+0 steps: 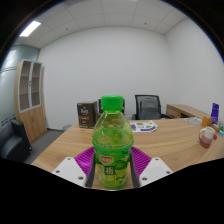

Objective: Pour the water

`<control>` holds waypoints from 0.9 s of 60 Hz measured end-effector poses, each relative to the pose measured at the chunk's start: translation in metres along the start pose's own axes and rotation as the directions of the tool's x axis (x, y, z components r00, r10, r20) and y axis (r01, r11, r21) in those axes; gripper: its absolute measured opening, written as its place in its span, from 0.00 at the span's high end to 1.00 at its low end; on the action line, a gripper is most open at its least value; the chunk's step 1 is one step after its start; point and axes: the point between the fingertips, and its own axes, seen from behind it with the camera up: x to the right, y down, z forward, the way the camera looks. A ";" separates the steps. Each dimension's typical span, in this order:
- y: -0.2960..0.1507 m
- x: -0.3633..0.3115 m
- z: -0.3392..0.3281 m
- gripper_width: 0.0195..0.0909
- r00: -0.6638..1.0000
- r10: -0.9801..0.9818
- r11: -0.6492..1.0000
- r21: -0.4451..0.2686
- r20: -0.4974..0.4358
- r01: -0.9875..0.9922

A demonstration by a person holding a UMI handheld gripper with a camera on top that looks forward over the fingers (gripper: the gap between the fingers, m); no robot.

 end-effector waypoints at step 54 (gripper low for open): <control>-0.056 0.159 0.000 0.80 0.743 0.669 0.742 -0.075 0.007 -0.666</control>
